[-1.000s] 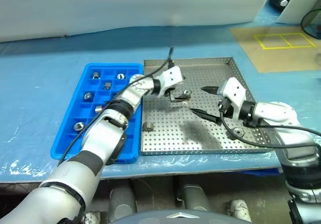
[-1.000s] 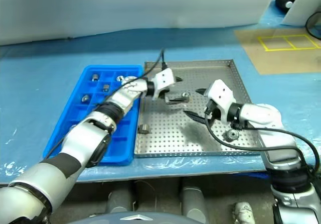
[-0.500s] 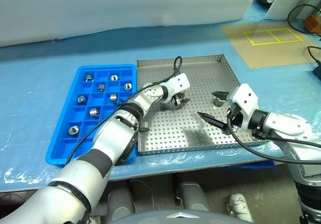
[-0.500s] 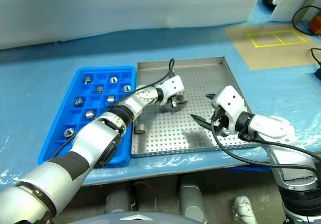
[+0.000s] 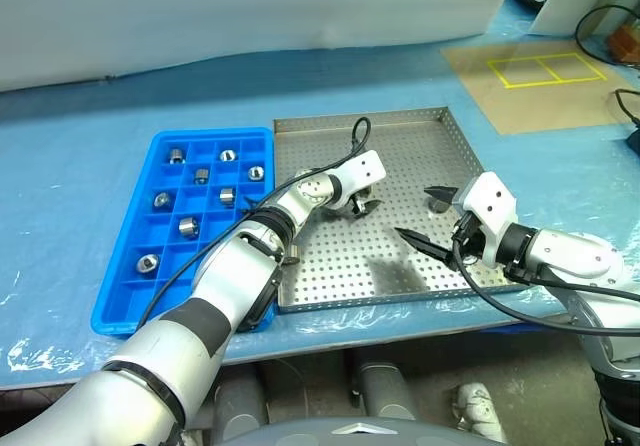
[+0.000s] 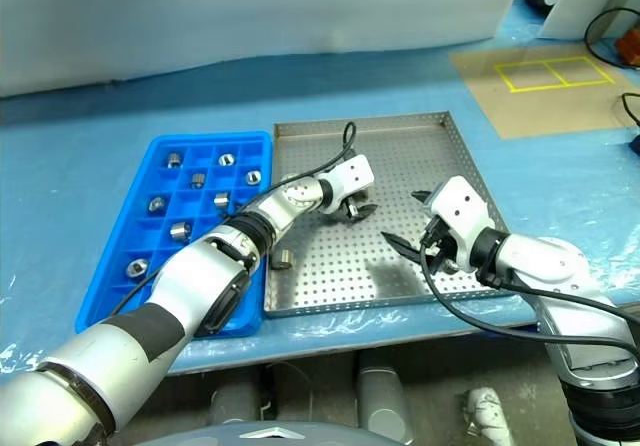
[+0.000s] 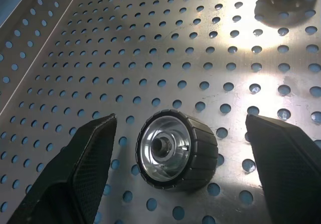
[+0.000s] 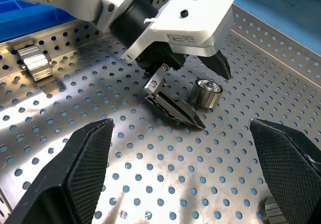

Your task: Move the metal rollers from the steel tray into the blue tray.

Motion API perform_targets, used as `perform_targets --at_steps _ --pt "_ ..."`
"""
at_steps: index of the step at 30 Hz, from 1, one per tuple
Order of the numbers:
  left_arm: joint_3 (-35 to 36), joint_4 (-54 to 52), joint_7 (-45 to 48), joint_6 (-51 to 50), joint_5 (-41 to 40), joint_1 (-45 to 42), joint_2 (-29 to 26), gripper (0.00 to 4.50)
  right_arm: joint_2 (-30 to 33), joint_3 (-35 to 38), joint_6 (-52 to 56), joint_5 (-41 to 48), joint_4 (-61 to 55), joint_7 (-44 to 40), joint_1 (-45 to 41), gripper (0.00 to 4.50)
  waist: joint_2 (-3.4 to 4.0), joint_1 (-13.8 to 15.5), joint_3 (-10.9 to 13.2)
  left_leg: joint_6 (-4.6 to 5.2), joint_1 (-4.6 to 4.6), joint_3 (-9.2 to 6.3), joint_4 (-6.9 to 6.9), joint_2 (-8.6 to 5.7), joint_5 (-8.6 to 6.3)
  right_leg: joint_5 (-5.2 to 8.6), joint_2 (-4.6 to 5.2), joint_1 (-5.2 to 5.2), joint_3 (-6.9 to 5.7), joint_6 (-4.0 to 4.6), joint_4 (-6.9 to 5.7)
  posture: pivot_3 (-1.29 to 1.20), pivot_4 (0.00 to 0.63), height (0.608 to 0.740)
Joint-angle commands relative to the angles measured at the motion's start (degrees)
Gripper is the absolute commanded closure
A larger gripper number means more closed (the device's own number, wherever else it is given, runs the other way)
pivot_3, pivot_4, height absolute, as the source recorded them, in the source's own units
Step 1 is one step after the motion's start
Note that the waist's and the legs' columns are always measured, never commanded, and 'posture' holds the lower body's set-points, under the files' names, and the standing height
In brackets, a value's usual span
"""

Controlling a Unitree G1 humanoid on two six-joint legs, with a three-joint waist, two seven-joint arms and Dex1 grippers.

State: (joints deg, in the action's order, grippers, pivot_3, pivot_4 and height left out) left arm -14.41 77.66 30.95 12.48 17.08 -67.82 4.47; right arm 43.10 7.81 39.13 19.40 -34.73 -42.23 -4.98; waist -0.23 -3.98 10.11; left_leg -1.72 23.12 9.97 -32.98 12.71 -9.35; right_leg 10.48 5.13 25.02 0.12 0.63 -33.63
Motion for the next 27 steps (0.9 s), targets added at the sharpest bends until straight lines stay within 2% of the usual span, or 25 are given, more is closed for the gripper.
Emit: perform_targets --at_steps 1,4,7,9,14,17,21,23,27 --pt "-0.74 -0.16 -0.85 -0.95 1.60 0.86 0.24 0.15 0.74 1.50 -0.32 0.70 -2.00 0.67 -0.31 0.00 0.00 -0.05 0.00 0.01 -0.01 0.00 -0.02 -0.02 -0.01 0.00 0.03 -0.02 -0.01 -0.02 0.00 -0.60 0.150 0.740" --pt "-0.25 -0.14 -1.01 -1.30 1.39 0.84 0.13 0.15 0.78 1.23 -0.44 0.72 -1.85 0.87 -0.59 0.00 -0.01 -0.08 -0.01 0.01 -0.02 0.00 -0.08 -0.05 -0.01 0.00 0.05 -0.05 -0.02 -0.09 0.00 -0.59 0.150 0.740" --pt "0.07 -0.33 2.67 -0.49 0.85 1.10 -0.11 0.76 0.84 0.95 -0.73 0.63 -1.61 1.05 -0.72 0.00 -0.01 -0.14 -0.01 0.01 -0.02 0.00 -0.09 -0.05 -0.01 0.10 0.05 -0.05 -0.03 -0.30 0.00 -0.59 0.150 0.740" --pt "-0.23 -0.38 2.27 -0.78 1.36 1.06 -0.23 1.39 0.91 0.88 -0.88 0.57 -1.37 1.06 -0.84 0.00 0.00 -0.17 -0.01 0.01 -0.01 0.00 -0.09 -0.04 -0.01 0.09 0.05 -0.04 -0.04 -0.29 0.01 -0.59 0.150 0.740" --pt "0.24 -0.41 1.79 -1.07 1.16 0.97 -0.46 1.39 0.96 0.58 -1.13 0.35 -0.86 1.20 -1.24 0.00 0.00 -0.17 -0.01 0.02 0.01 0.00 -0.07 -0.03 -0.02 0.00 0.06 -0.04 -0.04 -0.14 0.02 -0.58 0.150 0.740" --pt "0.50 -0.51 2.68 -0.82 0.89 0.97 -0.74 1.95 1.07 0.04 -1.56 0.06 -0.60 0.97 -1.22 0.00 0.00 -0.17 -0.01 0.02 0.01 0.00 -0.07 -0.03 -0.02 0.01 0.06 -0.04 -0.04 -0.15 0.04 -0.58 0.150 0.740" --pt "1.28 -0.70 4.15 -0.57 0.07 0.80 -1.08 1.95 0.87 -0.41 -2.01 -0.11 0.05 1.03 -1.86 0.00 0.00 -0.17 -0.01 0.02 0.01 0.00 -0.07 -0.03 -0.02 0.03 0.05 -0.03 -0.04 -0.19 0.04 -0.57 0.150 0.740" --pt "1.63 -0.84 3.55 -0.54 -0.10 0.65 -1.39 2.27 0.73 -0.74 -2.23 -0.13 0.49 1.06 -2.47 0.00 0.00 -0.16 -0.01 0.02 0.01 0.00 -0.07 -0.04 -0.02 0.07 0.05 -0.02 -0.04 -0.26 0.04 -0.56 0.150 0.740" --pt "2.67 -1.18 4.14 0.02 -0.83 0.46 -2.19 2.27 0.66 -1.62 -3.03 -0.41 1.66 0.99 -3.49 0.00 0.00 -0.15 -0.01 0.02 0.04 0.00 -0.06 -0.04 -0.02 0.01 0.05 0.01 -0.04 -0.16 0.04 -0.55 0.150 0.740"
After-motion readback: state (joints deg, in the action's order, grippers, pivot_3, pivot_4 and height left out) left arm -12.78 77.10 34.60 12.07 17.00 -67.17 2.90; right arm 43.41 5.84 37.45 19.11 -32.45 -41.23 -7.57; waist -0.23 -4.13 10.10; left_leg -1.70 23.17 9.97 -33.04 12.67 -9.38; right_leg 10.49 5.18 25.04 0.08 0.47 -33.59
